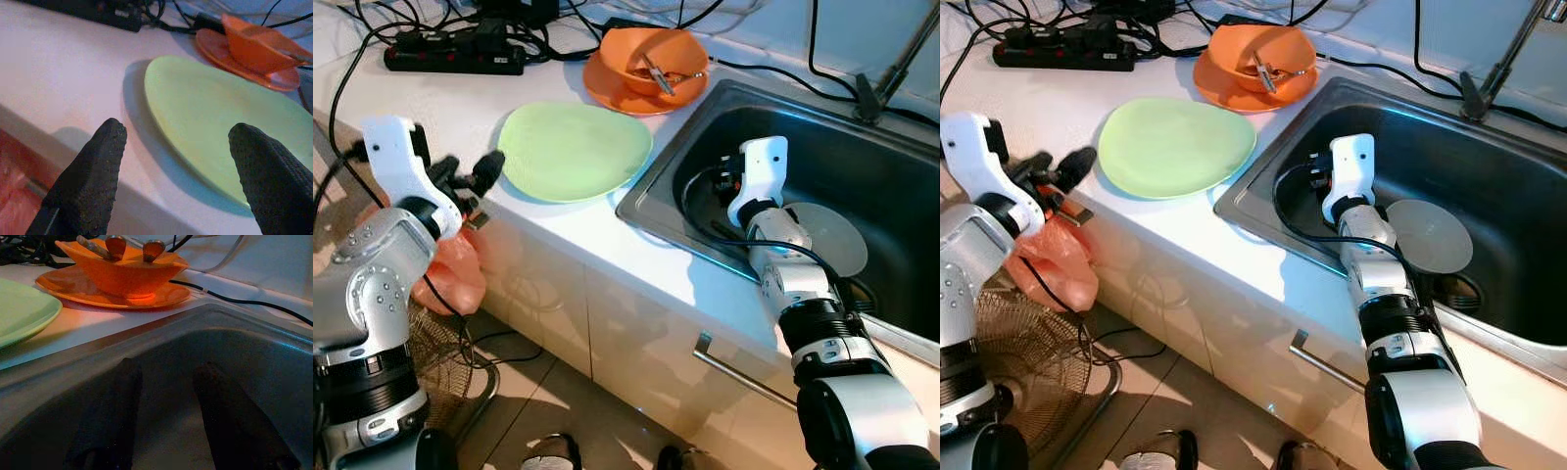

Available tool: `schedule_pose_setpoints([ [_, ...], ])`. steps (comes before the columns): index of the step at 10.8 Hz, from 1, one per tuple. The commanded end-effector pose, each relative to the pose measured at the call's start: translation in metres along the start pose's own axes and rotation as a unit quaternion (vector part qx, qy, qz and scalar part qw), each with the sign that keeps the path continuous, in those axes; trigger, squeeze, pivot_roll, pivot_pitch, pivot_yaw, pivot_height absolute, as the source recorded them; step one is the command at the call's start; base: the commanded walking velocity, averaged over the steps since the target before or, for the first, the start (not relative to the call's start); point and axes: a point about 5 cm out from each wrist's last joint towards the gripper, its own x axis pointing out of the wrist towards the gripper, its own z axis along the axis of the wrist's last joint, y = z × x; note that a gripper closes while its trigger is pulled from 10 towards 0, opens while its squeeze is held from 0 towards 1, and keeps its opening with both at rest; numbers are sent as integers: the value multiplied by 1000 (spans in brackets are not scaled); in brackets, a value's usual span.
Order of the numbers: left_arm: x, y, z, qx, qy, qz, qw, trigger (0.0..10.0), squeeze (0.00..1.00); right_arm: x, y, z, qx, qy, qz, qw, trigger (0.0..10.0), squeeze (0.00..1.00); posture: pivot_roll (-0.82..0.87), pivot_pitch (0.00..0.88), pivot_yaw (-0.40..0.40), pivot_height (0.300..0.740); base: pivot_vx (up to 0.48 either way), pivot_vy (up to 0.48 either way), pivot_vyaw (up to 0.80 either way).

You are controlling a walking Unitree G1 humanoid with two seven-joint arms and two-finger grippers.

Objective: Kitchen organization

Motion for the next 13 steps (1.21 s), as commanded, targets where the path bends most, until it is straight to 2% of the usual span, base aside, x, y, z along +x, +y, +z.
schedule_pose_setpoints([
  [1, 0, 3, -2, -16, 11, 8, 1000, 10000, 0, 0, -2, 1, -2, -3, 0, 1000, 10000, 0, 131, 124, -38, 740, 0, 0, 0],
  [3, 3, 6, -14, -11, 48, 22, 999, 10000, 0, 0, -1, 1, -1, -4, 0, 1000, 10000, 0, 127, 122, -35, 740, 0, 0, 0],
  [6, 9, 1, -11, -32, 43, 8, 999, 10000, 0, 2, -1, 4, 0, -7, -2, 1000, 10000, 0, 123, 111, -27, 740, 0, 0, 0],
  [9, 11, -7, -2, -26, 23, -12, 999, 10000, 0, 2, 1, 4, 2, -8, -1, 1000, 10000, 0, 125, 113, -23, 740, 0, 0, 0],
  [13, 17, -13, -13, -40, 48, -17, 998, 10000, 0, 1, -1, 4, 1, -9, -5, 1000, 10000, 0, 110, 108, -20, 740, 0, 0, 0],
])
